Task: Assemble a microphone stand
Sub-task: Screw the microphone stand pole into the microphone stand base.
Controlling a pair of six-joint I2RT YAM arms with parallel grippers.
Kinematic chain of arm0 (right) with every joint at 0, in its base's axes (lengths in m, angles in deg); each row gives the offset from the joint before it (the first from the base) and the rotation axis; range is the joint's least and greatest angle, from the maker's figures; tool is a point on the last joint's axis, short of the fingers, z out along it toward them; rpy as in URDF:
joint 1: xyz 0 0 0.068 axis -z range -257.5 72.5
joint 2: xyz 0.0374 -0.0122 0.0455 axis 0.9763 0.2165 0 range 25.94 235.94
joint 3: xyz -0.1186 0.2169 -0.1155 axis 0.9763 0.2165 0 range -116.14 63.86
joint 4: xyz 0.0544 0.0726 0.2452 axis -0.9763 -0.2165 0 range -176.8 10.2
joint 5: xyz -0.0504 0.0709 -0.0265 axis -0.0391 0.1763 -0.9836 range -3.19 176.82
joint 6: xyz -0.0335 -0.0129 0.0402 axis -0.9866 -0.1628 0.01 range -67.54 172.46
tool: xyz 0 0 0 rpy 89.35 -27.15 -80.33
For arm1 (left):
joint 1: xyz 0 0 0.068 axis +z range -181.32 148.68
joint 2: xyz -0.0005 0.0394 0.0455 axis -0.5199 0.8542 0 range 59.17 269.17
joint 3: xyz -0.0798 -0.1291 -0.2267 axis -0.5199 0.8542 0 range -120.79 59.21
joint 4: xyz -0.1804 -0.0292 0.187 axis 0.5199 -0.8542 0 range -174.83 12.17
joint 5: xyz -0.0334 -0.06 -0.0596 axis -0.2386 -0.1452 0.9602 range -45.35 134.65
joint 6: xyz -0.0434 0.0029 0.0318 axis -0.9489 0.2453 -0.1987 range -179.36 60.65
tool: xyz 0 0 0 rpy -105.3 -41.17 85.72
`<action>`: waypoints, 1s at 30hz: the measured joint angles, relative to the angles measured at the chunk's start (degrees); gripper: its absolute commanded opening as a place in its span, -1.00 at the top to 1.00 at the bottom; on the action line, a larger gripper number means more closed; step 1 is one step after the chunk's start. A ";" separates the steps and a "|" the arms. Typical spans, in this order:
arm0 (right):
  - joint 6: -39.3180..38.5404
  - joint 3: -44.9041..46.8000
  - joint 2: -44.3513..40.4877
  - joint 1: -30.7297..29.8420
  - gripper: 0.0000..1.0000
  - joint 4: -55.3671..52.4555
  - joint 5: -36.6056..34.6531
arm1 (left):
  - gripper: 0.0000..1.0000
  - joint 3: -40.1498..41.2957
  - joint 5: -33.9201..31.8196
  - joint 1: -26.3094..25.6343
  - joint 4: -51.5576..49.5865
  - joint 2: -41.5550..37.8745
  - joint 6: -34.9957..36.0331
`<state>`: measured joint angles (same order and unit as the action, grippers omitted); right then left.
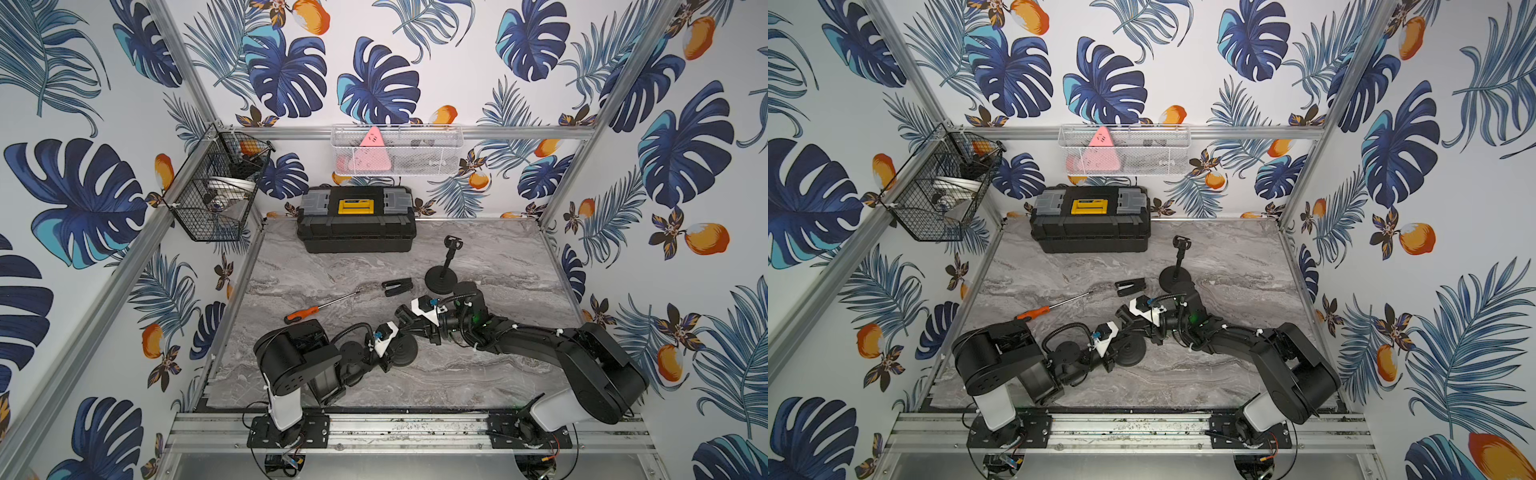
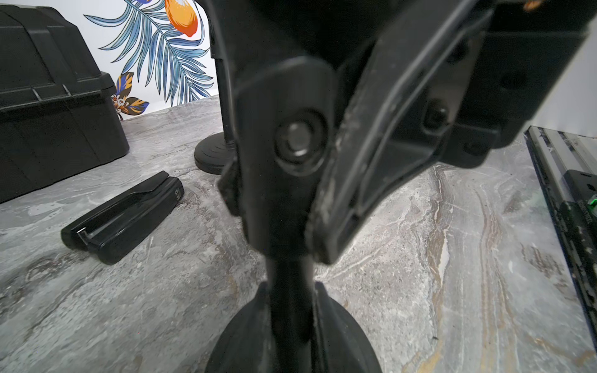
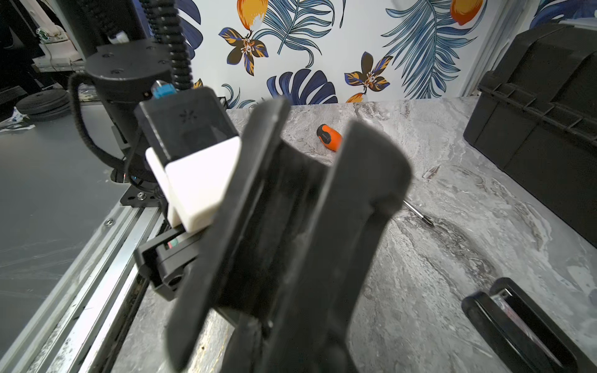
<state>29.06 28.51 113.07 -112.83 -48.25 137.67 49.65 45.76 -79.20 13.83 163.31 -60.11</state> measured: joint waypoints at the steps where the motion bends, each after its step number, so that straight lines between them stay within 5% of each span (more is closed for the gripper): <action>1: -0.02 -0.04 -0.02 0.04 1.00 -0.17 -0.02 | 0.63 -0.22 0.02 0.00 0.02 0.22 0.00; 13: 1.46 5.70 -5.40 0.17 1.00 2.69 -6.38 | 0.62 -3.63 2.38 0.00 0.35 3.30 0.87; 19: 6.32 8.94 -6.36 -0.37 1.00 7.89 -10.84 | 0.35 -4.17 2.67 -0.04 -1.07 3.98 0.83; 24: 11.30 11.98 -6.56 -3.23 1.00 14.43 -18.43 | 0.12 -2.99 2.69 -0.11 -4.09 2.38 0.83; 30: 13.60 13.20 -7.98 -9.03 1.00 15.54 -30.21 | 0.13 -2.29 1.90 -0.11 -4.44 0.35 0.83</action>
<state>42.66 41.71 105.09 -121.86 -32.71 107.46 47.36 47.66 -79.31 9.39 163.66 -59.28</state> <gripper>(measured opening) 0.253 0.443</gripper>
